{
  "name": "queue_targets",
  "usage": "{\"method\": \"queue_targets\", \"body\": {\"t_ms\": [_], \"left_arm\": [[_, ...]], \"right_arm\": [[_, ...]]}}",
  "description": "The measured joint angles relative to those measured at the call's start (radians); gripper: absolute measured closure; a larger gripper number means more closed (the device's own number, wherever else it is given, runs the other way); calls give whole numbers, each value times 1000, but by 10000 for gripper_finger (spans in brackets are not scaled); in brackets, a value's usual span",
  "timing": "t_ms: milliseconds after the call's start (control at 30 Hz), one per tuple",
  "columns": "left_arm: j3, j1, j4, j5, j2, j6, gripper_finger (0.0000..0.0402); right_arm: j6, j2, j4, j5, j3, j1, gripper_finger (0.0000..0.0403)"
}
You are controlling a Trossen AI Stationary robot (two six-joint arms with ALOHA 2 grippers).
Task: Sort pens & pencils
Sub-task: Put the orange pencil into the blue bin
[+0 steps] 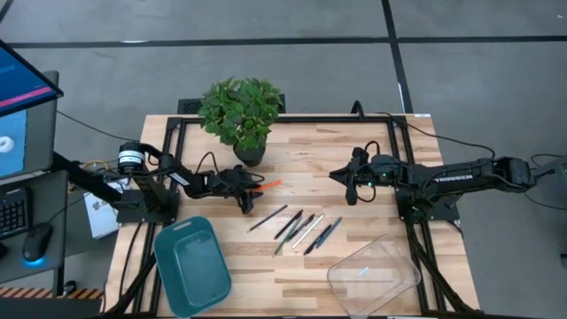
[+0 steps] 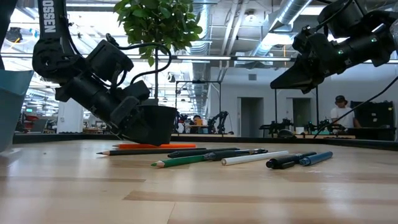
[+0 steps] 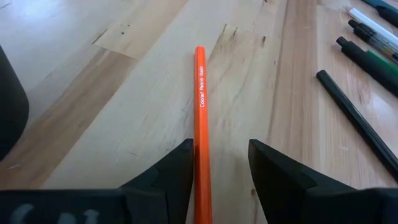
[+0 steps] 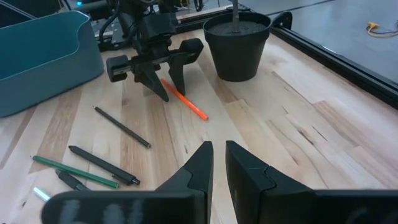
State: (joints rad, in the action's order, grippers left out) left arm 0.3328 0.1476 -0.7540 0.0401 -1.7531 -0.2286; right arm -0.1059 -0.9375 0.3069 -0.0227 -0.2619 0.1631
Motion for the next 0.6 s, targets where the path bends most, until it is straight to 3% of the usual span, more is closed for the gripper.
{"method": "queue_targets", "body": {"t_ms": [600], "left_arm": [[-1, -12, 3, 28, -1, 3, 313]], "right_arm": [[0, 0, 0, 0, 0, 0, 337]]}}
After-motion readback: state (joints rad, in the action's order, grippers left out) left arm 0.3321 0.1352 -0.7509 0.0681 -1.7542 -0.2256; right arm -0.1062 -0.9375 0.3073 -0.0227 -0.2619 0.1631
